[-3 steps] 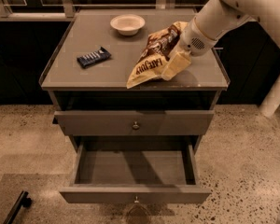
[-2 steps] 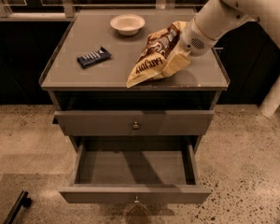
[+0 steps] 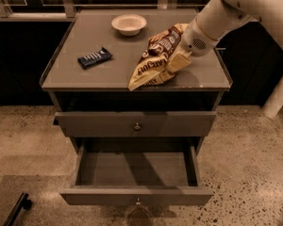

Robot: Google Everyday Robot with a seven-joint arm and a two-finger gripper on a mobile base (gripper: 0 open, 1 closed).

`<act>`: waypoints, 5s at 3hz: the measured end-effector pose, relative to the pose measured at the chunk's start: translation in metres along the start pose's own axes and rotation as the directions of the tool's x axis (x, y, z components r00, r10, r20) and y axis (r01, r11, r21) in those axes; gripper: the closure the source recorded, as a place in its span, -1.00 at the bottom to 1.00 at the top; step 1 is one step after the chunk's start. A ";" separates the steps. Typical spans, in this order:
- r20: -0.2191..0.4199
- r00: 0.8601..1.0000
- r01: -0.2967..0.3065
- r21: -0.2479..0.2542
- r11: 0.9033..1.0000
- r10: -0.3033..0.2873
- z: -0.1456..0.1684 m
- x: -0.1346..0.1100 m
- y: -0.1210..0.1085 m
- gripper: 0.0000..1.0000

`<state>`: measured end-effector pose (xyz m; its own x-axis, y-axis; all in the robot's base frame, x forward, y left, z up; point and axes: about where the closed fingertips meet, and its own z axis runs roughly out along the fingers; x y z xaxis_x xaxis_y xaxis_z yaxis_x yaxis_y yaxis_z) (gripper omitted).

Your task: Pick brown chip bag from middle drawer and place on counter

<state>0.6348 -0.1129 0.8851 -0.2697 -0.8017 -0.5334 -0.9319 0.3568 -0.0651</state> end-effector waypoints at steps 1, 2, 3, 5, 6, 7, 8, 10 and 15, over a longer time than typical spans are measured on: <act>0.000 1.000 0.000 0.000 1.000 0.000 0.000 0.000 0.000 1.00; 0.016 0.999 0.044 -0.042 0.998 -0.044 -0.010 0.000 0.021 1.00; 0.060 0.995 0.080 -0.045 0.996 -0.078 -0.044 0.007 0.062 1.00; 0.210 0.978 0.004 -0.002 1.000 -0.003 -0.096 0.064 0.147 1.00; 0.252 0.961 -0.102 -0.042 0.994 0.110 -0.079 0.104 0.144 1.00; 0.246 0.947 -0.184 -0.115 0.976 0.208 -0.041 0.133 0.116 1.00; 0.225 0.937 -0.227 -0.192 0.955 0.268 0.003 0.141 0.089 1.00; 0.179 0.909 -0.315 -0.296 0.902 0.376 0.062 0.157 0.082 1.00; 0.139 0.740 -0.541 -0.459 0.705 0.658 0.210 0.258 0.087 1.00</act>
Offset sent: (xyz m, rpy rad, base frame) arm -0.0546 0.0027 0.0220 0.0345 0.0140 0.1407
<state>0.5351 -0.1879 0.5644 -0.7793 -0.2917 -0.5546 -0.6223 0.4646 0.6300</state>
